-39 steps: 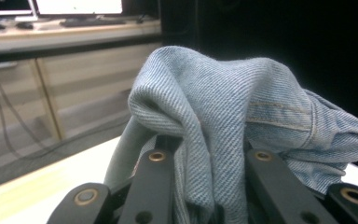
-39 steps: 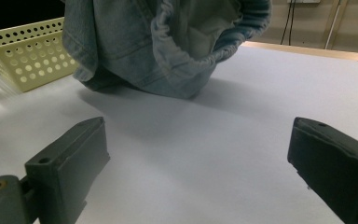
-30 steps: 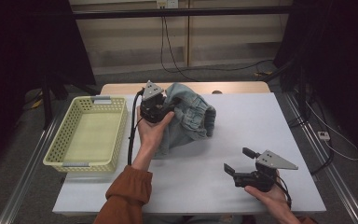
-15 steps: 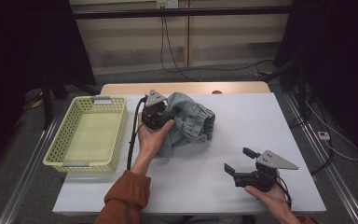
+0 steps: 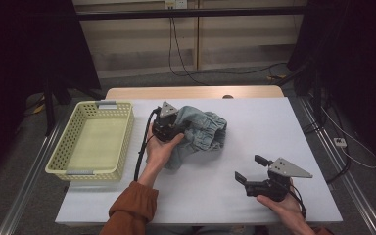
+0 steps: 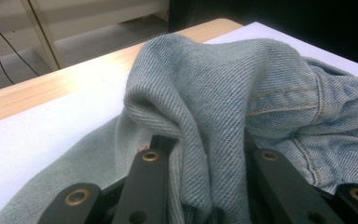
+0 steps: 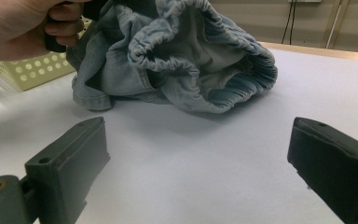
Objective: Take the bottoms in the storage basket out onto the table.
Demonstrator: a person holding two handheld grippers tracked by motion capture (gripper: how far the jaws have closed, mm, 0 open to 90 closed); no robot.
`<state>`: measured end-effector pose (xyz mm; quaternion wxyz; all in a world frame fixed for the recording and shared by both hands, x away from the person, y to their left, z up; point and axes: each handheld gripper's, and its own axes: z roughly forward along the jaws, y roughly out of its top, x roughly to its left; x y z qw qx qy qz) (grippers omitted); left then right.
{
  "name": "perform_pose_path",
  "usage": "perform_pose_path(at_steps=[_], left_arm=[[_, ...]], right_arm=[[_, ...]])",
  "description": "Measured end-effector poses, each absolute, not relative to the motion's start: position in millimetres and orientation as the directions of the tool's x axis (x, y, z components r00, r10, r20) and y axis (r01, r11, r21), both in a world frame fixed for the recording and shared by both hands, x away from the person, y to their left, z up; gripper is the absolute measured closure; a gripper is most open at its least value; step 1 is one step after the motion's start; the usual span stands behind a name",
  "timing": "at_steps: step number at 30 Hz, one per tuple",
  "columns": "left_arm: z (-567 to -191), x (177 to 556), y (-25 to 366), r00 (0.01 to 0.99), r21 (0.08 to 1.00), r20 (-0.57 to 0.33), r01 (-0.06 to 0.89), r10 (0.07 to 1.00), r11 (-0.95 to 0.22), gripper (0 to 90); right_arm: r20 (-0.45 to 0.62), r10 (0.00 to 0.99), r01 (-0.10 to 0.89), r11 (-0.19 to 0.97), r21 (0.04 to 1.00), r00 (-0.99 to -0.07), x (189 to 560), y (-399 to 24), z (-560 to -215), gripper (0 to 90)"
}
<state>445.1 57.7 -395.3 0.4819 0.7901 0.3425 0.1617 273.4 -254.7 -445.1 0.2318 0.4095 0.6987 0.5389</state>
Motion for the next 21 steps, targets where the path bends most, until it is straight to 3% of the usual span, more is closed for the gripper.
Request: perform_pose_path(at_steps=[21], left_arm=[[-425.0,447.2,44.0,0.731,0.809,-0.103,0.457,0.675,-0.371,65.5]], right_arm=[[0.119,0.820,0.323,0.084,0.943,-0.559,273.6,-254.8,-444.9,4.7]])
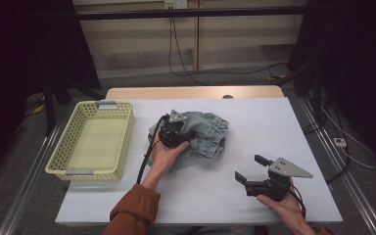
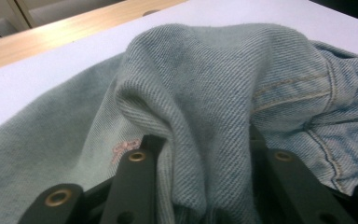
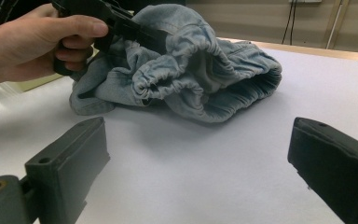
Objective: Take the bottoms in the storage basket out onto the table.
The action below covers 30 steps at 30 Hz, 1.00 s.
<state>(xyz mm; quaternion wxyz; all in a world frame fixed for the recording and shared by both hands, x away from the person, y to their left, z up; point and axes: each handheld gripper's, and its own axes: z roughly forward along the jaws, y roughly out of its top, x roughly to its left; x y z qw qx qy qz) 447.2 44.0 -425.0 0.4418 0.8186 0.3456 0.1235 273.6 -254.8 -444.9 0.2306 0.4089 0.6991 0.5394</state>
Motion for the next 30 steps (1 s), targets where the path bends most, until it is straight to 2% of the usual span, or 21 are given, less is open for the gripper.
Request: perform_pose_path(at_steps=[2,5,14,18,26,30], left_arm=[[-427.0,446.2,43.6,0.730,0.798,-0.131,0.479,0.670,-0.366,65.0],[-429.9,444.5,40.8,0.750,0.780,-0.093,0.464,0.655,-0.420,64.9],[-445.2,448.8,36.1,0.760,0.759,-0.081,0.466,0.645,-0.454,58.2],[-450.6,450.4,33.6,0.762,0.739,-0.101,0.488,0.640,-0.465,53.0],[-453.7,449.6,28.7,0.765,0.726,-0.072,0.480,0.640,-0.493,47.1],[-458.8,454.1,30.5,0.759,0.731,-0.116,0.502,0.641,-0.462,40.0]], right_arm=[[0.119,0.818,0.322,0.084,0.943,-0.562,273.3,-254.6,-444.9,4.7],[0.120,0.820,0.323,0.083,0.943,-0.560,273.6,-255.0,-445.0,4.7],[0.119,0.819,0.322,0.084,0.943,-0.561,273.4,-253.6,-445.0,4.7],[0.118,0.819,0.322,0.085,0.943,-0.561,273.7,-254.8,-444.8,4.7],[0.115,0.818,0.321,0.088,0.943,-0.563,273.9,-253.4,-444.9,4.7],[0.119,0.817,0.323,0.087,0.942,-0.565,274.1,-252.4,-445.0,4.7]])
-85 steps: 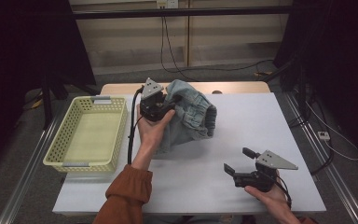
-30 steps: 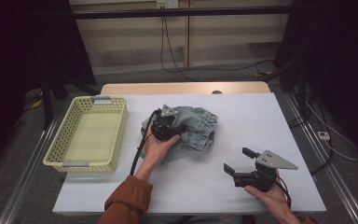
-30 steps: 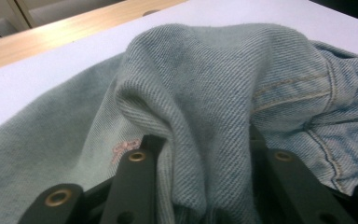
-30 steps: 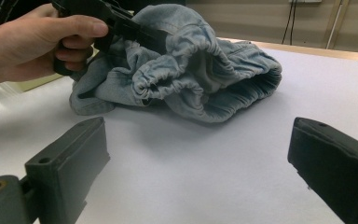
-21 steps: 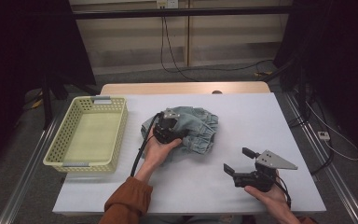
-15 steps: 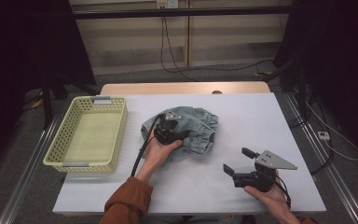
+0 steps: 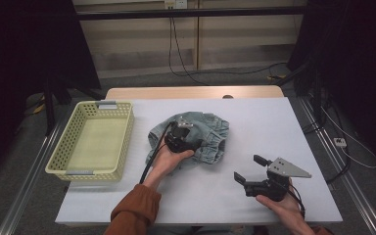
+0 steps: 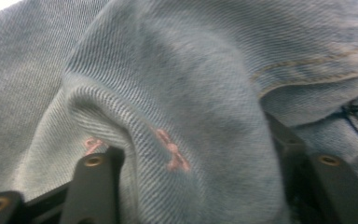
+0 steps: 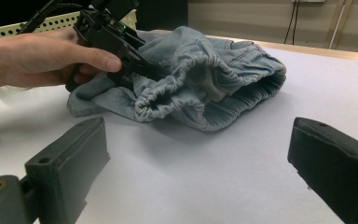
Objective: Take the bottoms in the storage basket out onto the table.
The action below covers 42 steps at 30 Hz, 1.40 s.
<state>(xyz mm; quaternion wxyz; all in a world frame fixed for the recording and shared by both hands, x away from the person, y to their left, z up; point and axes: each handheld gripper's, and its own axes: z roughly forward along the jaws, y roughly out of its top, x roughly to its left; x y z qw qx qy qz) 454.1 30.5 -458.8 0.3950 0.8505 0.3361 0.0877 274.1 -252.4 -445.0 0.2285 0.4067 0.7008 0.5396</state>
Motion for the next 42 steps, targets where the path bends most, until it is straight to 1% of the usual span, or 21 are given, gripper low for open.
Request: perform_pose_path(at_steps=[4,6,9,13,17,19,20,27,30,34,42], left_arm=[[-457.8,451.1,29.0,0.749,0.730,-0.098,0.501,0.655,-0.465,33.4],[-456.3,449.9,28.4,0.747,0.728,-0.101,0.506,0.657,-0.462,30.8],[-454.8,447.8,27.9,0.747,0.737,-0.109,0.503,0.655,-0.451,24.5],[-450.2,446.4,29.8,0.760,0.747,-0.087,0.478,0.645,-0.462,20.8],[-445.8,446.2,31.8,0.748,0.758,-0.113,0.490,0.654,-0.430,15.3],[-443.9,445.9,32.7,0.745,0.762,-0.103,0.484,0.659,-0.429,11.9],[-443.2,445.0,32.3,0.744,0.764,-0.118,0.491,0.658,-0.418,10.6],[-435.7,442.2,34.4,0.745,0.789,-0.089,0.458,0.661,-0.409,7.7],[-433.2,441.6,33.9,0.735,0.793,-0.092,0.462,0.672,-0.396,7.8],[-429.6,438.4,33.8,0.739,0.805,-0.057,0.432,0.671,-0.407,7.6],[-416.5,434.5,44.9,0.729,0.830,-0.052,0.411,0.683,-0.376,6.5]], right_arm=[[0.117,0.817,0.322,0.087,0.943,-0.565,275.5,-253.2,-445.1,4.7],[0.119,0.817,0.324,0.086,0.942,-0.565,276.2,-253.3,-445.4,4.7],[0.115,0.814,0.320,0.090,0.943,-0.569,275.8,-252.7,-445.3,4.7],[0.116,0.814,0.321,0.089,0.943,-0.568,275.8,-253.2,-445.6,4.7],[0.119,0.815,0.322,0.086,0.943,-0.567,276.3,-253.7,-445.7,4.7],[0.119,0.814,0.321,0.086,0.943,-0.568,275.9,-253.4,-445.5,4.7],[0.120,0.815,0.321,0.084,0.943,-0.567,275.6,-253.3,-445.2,4.7],[0.115,0.813,0.316,0.088,0.945,-0.571,275.0,-253.4,-445.0,4.7],[0.119,0.816,0.320,0.084,0.944,-0.566,275.7,-254.4,-445.3,4.7],[0.117,0.813,0.320,0.088,0.943,-0.570,276.1,-253.2,-445.5,4.7],[0.120,0.816,0.320,0.083,0.944,-0.565,276.4,-253.7,-445.3,4.7]])
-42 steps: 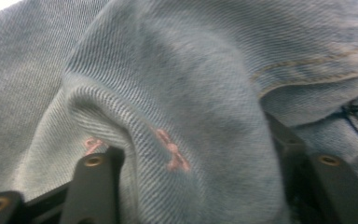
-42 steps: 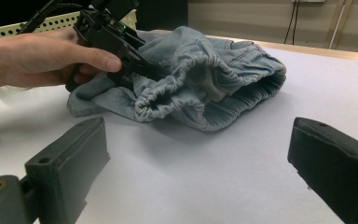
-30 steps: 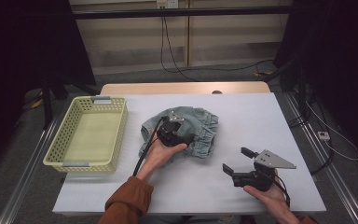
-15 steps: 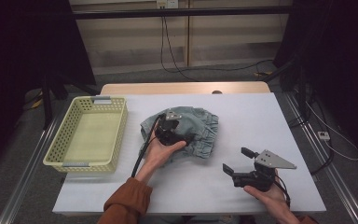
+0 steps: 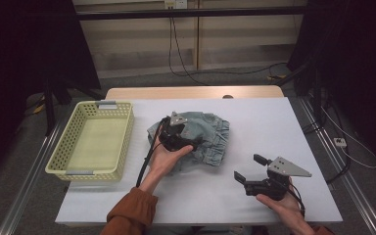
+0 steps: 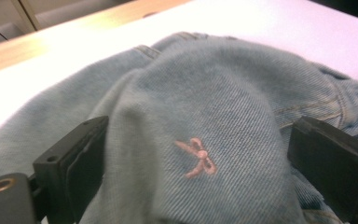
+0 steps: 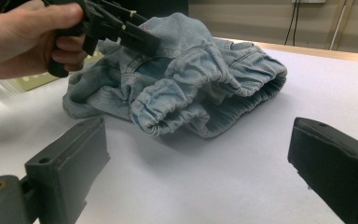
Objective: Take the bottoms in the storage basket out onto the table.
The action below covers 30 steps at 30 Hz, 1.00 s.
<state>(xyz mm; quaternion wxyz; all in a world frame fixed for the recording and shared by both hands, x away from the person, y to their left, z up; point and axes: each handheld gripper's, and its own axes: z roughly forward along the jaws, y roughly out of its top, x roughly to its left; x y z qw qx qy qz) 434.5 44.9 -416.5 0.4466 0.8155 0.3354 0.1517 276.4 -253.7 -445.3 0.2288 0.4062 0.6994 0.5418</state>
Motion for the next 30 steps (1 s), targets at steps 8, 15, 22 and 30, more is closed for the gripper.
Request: perform_pose_path(at_steps=[8,15,22,30], left_arm=[[-404.7,428.2,53.2,0.737,0.876,-0.056,0.360,0.674,-0.320,6.1],[-395.8,420.2,56.6,0.733,0.889,-0.022,0.325,0.679,-0.322,5.9],[-390.3,415.4,63.5,0.724,0.891,-0.017,0.325,0.690,-0.319,6.4],[-384.5,407.3,74.1,0.719,0.901,-0.001,0.302,0.695,-0.311,6.0]], right_arm=[[0.119,0.817,0.324,0.087,0.942,-0.565,277.4,-252.8,-445.8,4.7],[0.119,0.823,0.327,0.085,0.941,-0.556,276.6,-252.7,-445.5,4.7],[0.121,0.827,0.328,0.080,0.941,-0.550,276.4,-253.6,-445.6,4.6],[0.118,0.824,0.326,0.083,0.942,-0.553,276.2,-253.6,-445.4,4.6]])
